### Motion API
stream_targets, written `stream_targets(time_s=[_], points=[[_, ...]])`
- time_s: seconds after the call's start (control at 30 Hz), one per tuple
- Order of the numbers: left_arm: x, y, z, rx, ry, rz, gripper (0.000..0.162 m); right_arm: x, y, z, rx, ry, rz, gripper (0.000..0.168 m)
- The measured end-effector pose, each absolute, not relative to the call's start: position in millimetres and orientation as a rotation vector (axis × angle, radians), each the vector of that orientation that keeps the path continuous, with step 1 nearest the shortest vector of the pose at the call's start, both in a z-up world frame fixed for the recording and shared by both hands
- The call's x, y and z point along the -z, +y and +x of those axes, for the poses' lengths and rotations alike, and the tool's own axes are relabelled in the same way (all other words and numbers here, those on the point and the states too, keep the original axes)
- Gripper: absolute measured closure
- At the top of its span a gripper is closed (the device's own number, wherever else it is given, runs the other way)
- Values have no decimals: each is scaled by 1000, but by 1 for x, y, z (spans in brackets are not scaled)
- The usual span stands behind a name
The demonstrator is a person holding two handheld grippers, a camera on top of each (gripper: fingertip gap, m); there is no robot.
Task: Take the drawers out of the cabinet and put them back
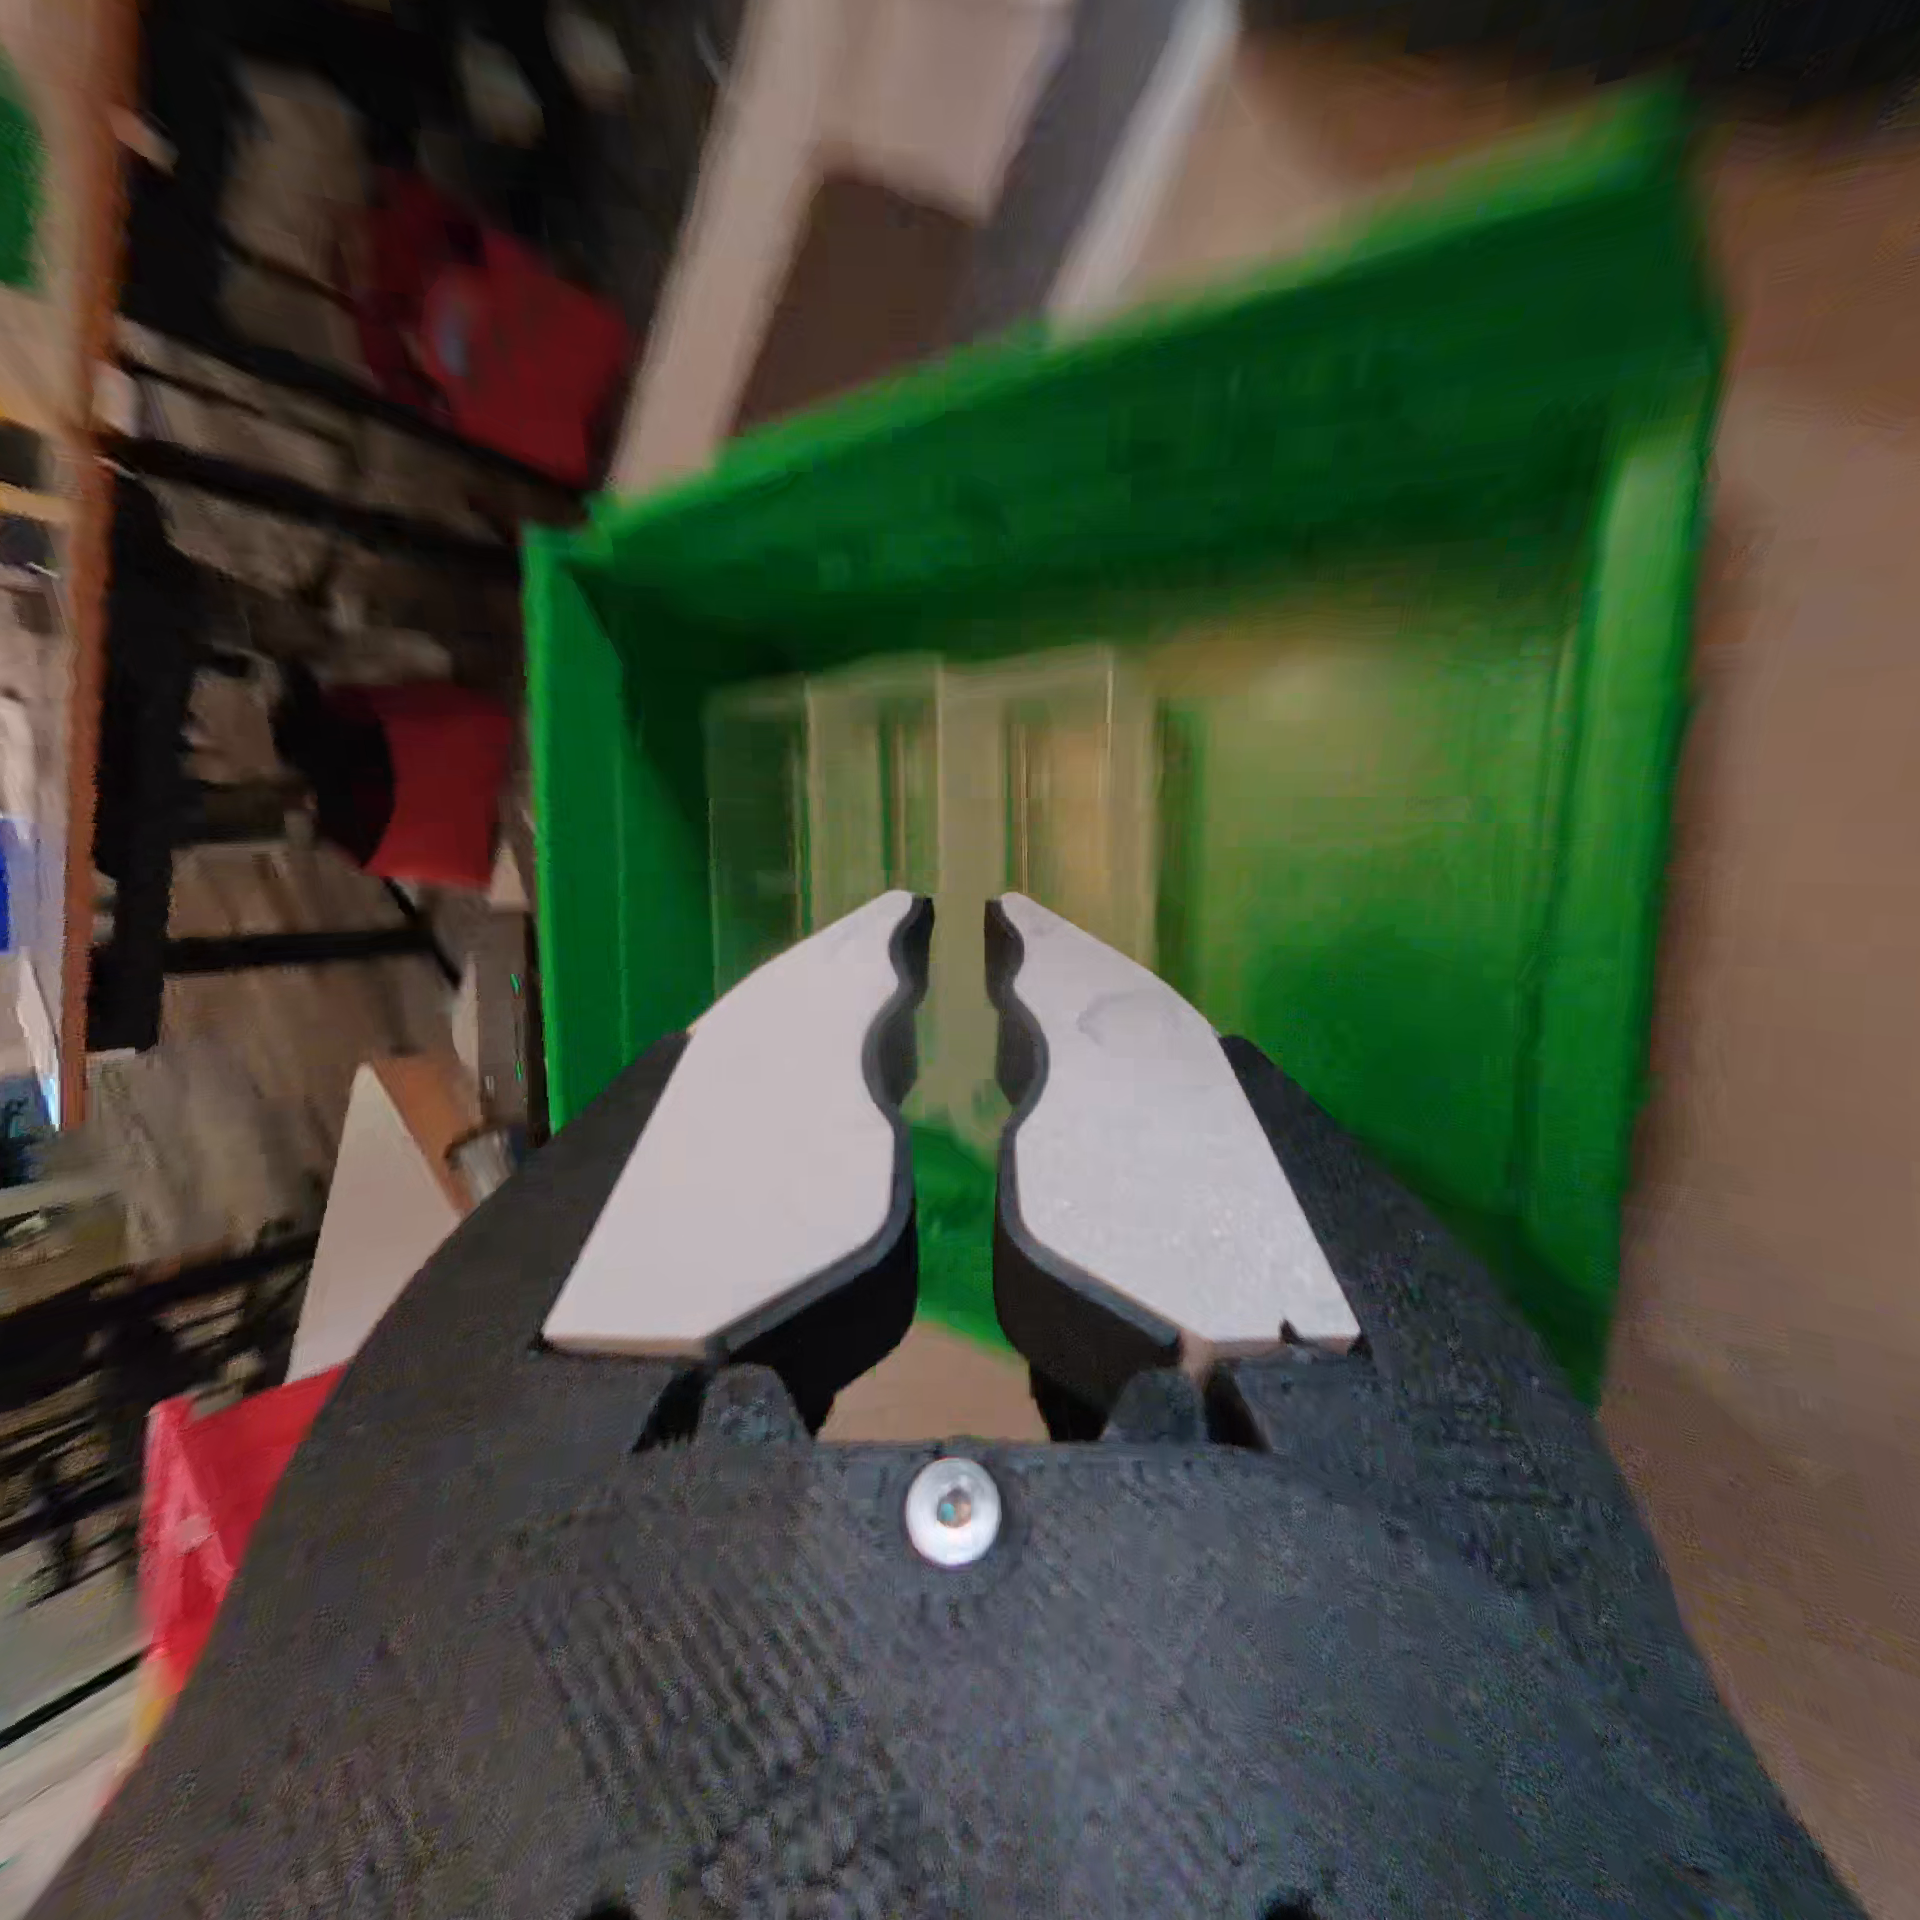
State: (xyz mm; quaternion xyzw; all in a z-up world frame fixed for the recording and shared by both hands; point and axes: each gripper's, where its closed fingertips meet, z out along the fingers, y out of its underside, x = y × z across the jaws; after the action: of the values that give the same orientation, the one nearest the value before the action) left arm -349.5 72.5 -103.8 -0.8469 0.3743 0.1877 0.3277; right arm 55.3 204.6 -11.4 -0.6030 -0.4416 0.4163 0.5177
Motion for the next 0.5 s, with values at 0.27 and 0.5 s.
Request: stream_targets(time_s=[0.27, 0.5], points=[[172, 47, -438, -918, 1738, -2515, 147, 11, 205, 55, -1049, -1041, -1439, 168], [194, 29, -429, -779, 2067, -2755, 129, 11, 205, 55, -1065, -1045, -1429, 168]])
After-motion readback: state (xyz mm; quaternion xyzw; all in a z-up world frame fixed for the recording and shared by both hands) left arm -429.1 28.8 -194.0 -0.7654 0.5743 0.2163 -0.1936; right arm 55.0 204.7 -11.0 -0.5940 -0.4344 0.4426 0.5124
